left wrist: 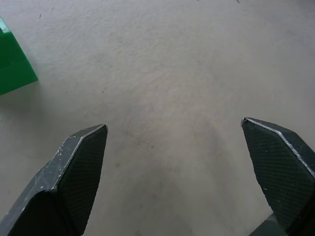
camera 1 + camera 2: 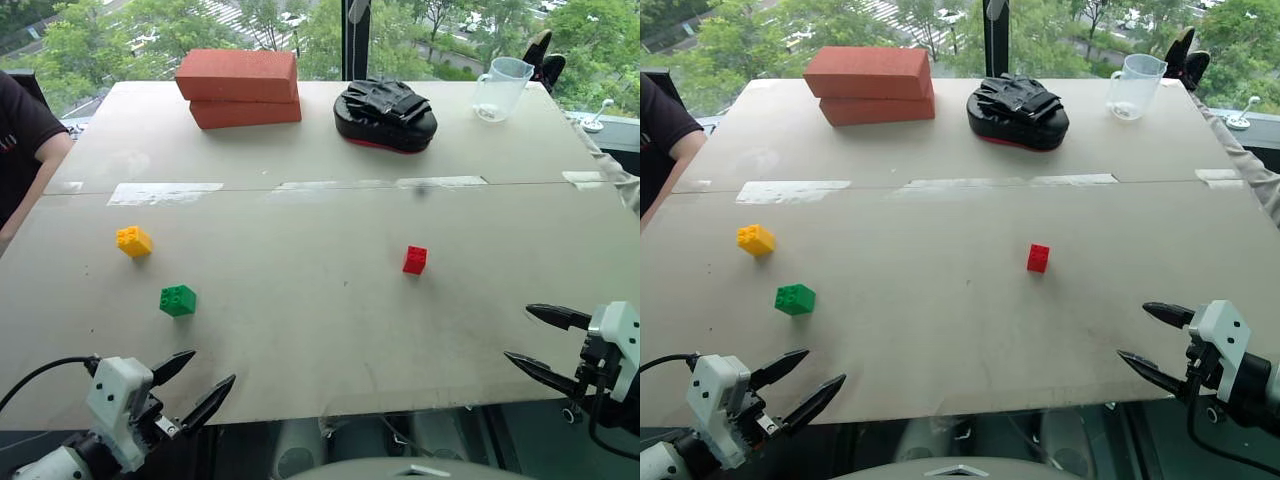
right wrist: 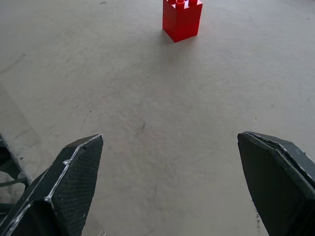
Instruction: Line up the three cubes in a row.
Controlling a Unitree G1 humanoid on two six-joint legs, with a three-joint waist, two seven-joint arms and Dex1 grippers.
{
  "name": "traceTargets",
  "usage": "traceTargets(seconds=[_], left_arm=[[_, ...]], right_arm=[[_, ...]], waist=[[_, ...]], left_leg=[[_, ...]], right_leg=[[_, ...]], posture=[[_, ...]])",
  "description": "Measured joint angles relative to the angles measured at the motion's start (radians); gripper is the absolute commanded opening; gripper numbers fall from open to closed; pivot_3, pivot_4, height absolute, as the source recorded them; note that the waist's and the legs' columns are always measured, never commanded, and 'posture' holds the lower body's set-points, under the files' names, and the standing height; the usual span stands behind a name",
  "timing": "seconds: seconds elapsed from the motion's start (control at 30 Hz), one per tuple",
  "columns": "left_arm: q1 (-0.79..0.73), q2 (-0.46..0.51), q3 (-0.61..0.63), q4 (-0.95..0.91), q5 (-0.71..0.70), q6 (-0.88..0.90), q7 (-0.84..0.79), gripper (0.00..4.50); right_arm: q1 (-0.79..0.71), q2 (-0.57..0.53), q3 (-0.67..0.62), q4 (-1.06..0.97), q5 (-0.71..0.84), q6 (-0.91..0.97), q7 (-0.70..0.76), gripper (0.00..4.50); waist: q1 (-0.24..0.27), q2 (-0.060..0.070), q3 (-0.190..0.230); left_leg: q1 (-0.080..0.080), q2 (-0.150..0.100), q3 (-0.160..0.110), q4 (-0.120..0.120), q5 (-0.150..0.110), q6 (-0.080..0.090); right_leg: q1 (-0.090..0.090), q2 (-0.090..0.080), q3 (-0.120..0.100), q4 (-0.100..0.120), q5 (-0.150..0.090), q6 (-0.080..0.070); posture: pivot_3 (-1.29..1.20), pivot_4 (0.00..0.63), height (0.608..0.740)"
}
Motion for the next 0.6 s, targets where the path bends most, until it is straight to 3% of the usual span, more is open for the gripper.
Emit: traceTargets(seconds=[0.2, 0.3, 0.4, 0.6], left_arm=[[-0.153, 0.013, -0.046, -0.08, -0.079, 0.081, 0.081, 4.45], [-0.212, 0.05, -0.065, -0.12, -0.137, 0.141, 0.102, 4.45], [-0.304, 0.162, -0.11, -0.167, -0.182, 0.187, 0.071, 4.45], [-0.342, 0.245, -0.133, -0.186, -0.212, 0.208, 0.01, 4.45]], right_arm=[[-0.117, 0.058, 0.099, -0.055, 0.008, 0.039, -0.096, 4.5], [-0.199, 0.037, 0.147, -0.091, 0.015, 0.105, -0.134, 4.5], [-0.416, -0.033, 0.251, -0.094, 0.023, 0.24, -0.162, 4.5], [-0.768, -0.033, 0.487, 0.108, -0.051, 0.317, -0.124, 4.5]], waist=[[0.001, 0.001, 0.0], [-0.001, 0.003, -0.001], [-0.002, 0.003, -0.001], [0.0, 0.003, -0.002]], left_leg=[[0.0, 0.0, -0.004, 0.001, 0.0, 0.0], [0.002, 0.0, -0.003, 0.002, 0.0, 0.0], [0.002, 0.0, -0.002, 0.003, 0.0, 0.0], [0.002, 0.0, -0.002, 0.003, 0.003, 0.004]], right_leg=[[0.001, 0.001, -0.003, 0.0, 0.0, 0.0], [0.004, 0.001, -0.002, 0.0, 0.0, 0.0], [0.004, 0.002, -0.005, 0.0, 0.001, 0.0], [0.003, 0.01, -0.003, 0.001, 0.004, -0.005]], posture=[[0.0, 0.15, 0.74], [0.0, 0.15, 0.74], [0.0, 0.15, 0.74], [0.0, 0.15, 0.74]])
